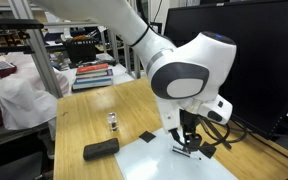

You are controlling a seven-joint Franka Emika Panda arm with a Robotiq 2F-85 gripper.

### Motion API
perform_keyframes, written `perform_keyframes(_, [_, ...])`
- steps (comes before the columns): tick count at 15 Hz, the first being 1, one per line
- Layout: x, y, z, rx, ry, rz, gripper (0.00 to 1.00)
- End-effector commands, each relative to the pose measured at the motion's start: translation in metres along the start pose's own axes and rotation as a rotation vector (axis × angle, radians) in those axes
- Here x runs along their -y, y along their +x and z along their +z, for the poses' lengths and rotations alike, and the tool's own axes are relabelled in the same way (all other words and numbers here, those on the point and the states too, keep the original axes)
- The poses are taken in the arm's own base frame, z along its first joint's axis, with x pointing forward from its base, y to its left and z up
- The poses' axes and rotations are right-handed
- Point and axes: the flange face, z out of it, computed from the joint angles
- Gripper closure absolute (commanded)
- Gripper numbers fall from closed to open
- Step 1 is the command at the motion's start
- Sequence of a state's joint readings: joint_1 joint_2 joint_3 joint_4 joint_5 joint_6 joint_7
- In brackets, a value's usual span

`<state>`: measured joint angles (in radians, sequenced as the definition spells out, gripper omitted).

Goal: Pick up the marker and write on the piece of paper

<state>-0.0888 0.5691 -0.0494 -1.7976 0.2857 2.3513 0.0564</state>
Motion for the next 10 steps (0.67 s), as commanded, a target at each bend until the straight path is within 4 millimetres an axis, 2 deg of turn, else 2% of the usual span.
perform_keyframes(1, [-0.002,0.009,0.012,0.018,0.049,0.054,0.0])
perform_keyframes(5, [-0.009,0.018,0.025,-0.004,0.085,0.213,0.0])
perform_keyframes(10, [-0.022,0.018,0.036,-0.024,0.091,0.369,0.0])
